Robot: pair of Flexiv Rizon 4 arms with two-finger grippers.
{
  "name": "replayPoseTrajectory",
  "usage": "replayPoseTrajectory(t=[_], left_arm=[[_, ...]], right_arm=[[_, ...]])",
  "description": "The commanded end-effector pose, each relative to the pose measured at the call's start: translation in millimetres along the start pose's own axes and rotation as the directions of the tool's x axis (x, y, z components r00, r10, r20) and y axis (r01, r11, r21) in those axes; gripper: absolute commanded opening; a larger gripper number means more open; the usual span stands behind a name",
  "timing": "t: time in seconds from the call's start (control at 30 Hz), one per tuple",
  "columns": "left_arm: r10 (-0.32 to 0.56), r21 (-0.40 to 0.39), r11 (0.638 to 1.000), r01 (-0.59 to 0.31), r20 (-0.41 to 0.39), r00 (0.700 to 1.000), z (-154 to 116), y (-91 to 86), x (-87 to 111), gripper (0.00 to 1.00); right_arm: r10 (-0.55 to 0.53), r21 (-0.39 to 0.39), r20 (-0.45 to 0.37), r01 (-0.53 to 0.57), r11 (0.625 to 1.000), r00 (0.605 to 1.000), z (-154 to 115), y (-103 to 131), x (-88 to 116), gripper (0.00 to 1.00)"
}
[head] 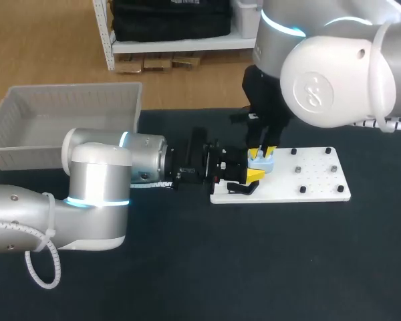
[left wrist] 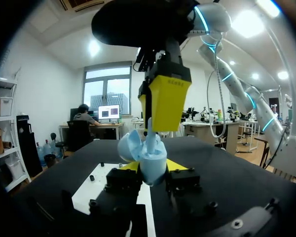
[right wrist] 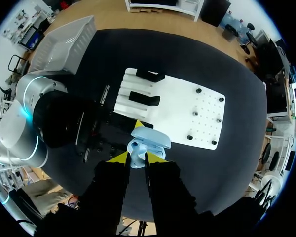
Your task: Pick up each earbud case from the left stands, insert the matching earbuds, close the lid, and place the case in the box.
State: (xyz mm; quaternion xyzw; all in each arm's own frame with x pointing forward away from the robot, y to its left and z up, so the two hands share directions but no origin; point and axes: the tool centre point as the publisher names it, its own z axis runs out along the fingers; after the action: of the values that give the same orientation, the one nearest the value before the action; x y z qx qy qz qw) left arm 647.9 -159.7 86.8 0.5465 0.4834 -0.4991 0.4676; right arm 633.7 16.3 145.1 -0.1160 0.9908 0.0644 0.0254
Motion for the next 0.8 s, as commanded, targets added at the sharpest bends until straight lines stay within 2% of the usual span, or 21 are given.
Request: replayPoseTrajectory(t=[0.03, 0.8], left_arm=[[0.003, -0.007, 1.000, -0.003, 0.001, 1.000, 0.6, -1.5, 0.5, 0.00], [0.003, -0.007, 1.000, -0.003, 0.001, 1.000, 0.6, -1.5, 0.5, 0.00]], right_arm=[[0.001, 0.000, 0.003, -0.001, 1.000, 1.000, 0.4, -1.1, 1.8, 0.00], [-0.008, 0.005, 0.005, 0.008, 1.000, 1.000, 3.2, -0.2, 0.5, 0.00]])
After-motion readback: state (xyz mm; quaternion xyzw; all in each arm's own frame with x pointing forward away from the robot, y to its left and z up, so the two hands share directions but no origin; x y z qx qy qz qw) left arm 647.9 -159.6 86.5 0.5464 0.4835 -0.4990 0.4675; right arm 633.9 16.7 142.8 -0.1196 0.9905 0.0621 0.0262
